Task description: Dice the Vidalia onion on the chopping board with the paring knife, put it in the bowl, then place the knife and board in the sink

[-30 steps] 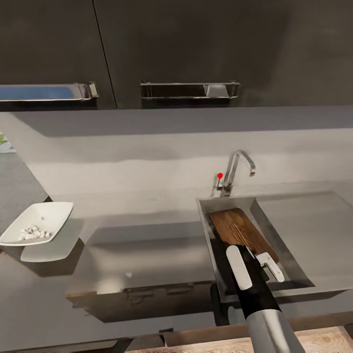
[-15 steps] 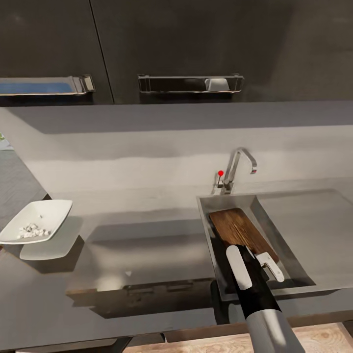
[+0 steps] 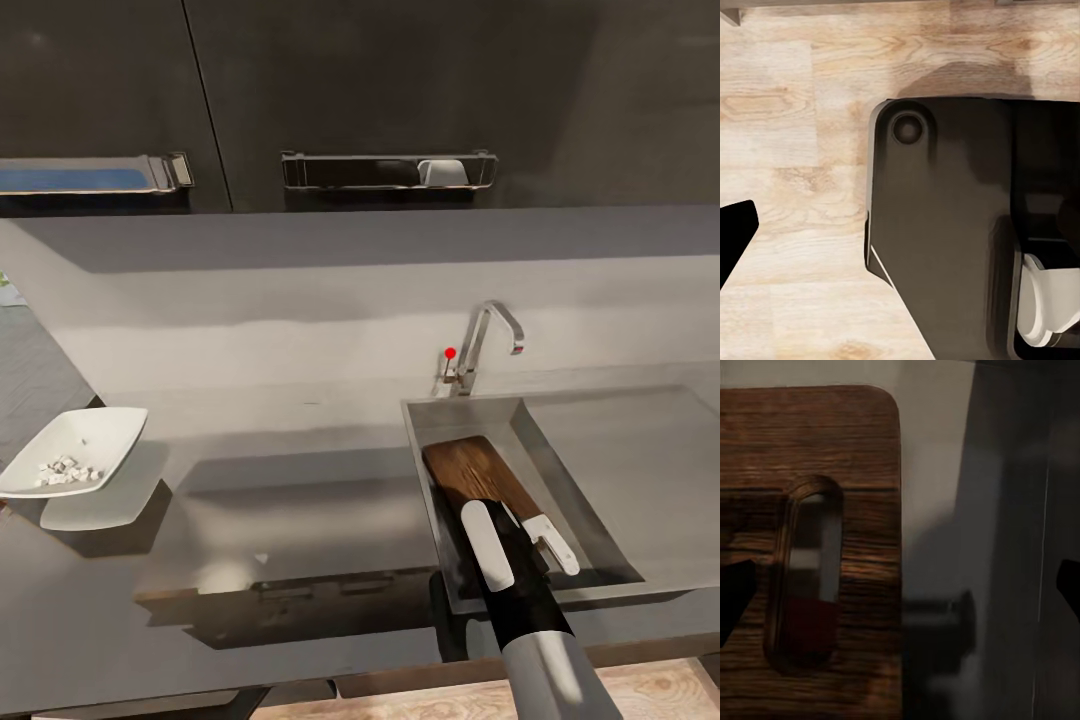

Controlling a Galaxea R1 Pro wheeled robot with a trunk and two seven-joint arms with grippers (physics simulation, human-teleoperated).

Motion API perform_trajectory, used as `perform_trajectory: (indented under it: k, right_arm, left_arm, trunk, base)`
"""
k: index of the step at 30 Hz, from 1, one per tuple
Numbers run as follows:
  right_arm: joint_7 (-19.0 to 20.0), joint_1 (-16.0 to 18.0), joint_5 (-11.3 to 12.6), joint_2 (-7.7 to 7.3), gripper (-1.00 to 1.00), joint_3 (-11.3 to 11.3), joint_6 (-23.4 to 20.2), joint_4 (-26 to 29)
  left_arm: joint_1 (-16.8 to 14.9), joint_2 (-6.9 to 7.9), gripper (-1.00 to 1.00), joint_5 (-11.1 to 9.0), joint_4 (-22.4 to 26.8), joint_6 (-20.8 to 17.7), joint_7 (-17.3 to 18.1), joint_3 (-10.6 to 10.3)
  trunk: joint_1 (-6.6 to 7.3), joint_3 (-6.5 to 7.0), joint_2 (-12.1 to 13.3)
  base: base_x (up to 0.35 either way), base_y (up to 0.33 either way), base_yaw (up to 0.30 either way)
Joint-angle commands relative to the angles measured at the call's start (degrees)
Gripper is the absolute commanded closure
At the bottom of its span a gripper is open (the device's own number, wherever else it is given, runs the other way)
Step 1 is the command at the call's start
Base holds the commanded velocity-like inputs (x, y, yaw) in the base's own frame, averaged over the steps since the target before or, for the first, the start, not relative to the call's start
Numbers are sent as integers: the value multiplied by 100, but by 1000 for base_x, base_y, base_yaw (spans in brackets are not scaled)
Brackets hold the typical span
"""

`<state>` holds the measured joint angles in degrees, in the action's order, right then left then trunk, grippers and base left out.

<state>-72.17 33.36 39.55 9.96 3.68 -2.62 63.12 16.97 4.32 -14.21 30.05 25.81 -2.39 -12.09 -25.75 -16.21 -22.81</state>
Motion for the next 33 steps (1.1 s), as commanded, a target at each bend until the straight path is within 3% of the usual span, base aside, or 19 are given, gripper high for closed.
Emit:
perform_trajectory:
  k: [1, 4, 7, 9, 14, 16, 20, 23, 28, 31, 33]
  right_arm:
    - [-14, 4, 20, 4, -100, 8, -31, 9]
    - [-6, 4, 22, 4, -100, -74, -72, 128]
    - [-8, 4, 11, 4, -100, -521, -333, 752]
    - [-8, 4, 0, 4, -100, -911, -895, 1420]
    - [132, 4, -3, 4, -100, -1191, -2187, 2235]
    - [498, 4, -1, 4, -100, -1290, -2520, 2331]
    - [1645, 4, -6, -41, -100, -1572, -3214, 2387]
    - [2537, 4, -13, -500, -100, -2000, -3438, 2395]
    - [3784, 4, -23, -1515, -100, -3014, -3420, 2412]
    - [4526, 4, -26, -1967, -100, -3257, -3107, 2421]
    - [4994, -4, -32, -2321, -100, -3342, -2618, 2424]
  left_arm:
    - [0, 10, -100, -56, 9, 12, -25, -48]
    - [-1, 8, -100, -56, 9, 12, -25, -48]
    - [0, 7, -100, -56, -8, 12, -25, -48]
    - [-1, 7, -100, -56, -37, 12, -25, -46]
    - [-1, 7, -100, -55, -50, 12, -25, -42]
    - [-1, 7, -100, -55, -55, 12, -25, -42]
    - [0, 7, -100, -56, -65, 12, -25, -40]
    - [-1, 7, -100, -56, -68, 8, -25, -39]
    - [-1, 7, -100, -56, -70, 11, -25, -39]
    - [-1, 1, -100, -56, -70, 12, -25, -39]
    - [-1, -1, -100, -56, -70, 12, -25, -39]
  trunk:
    - [-3, -9, -11]
    - [-3, -9, -11]
    - [-3, -9, -11]
    - [-3, -9, -11]
    - [-3, -9, -11]
    - [-3, -9, -11]
    - [-3, -9, -11]
    - [-3, -9, -11]
    - [-3, -9, -11]
    - [-3, -9, -11]
    - [-3, -9, -11]
  base:
    - [0, 0, 0]
    - [0, 0, 0]
    - [0, 0, 0]
    - [0, 0, 0]
    - [0, 0, 0]
    - [0, 0, 0]
    - [0, 0, 0]
    - [0, 0, 0]
    - [0, 0, 0]
    - [0, 0, 0]
    - [0, 0, 0]
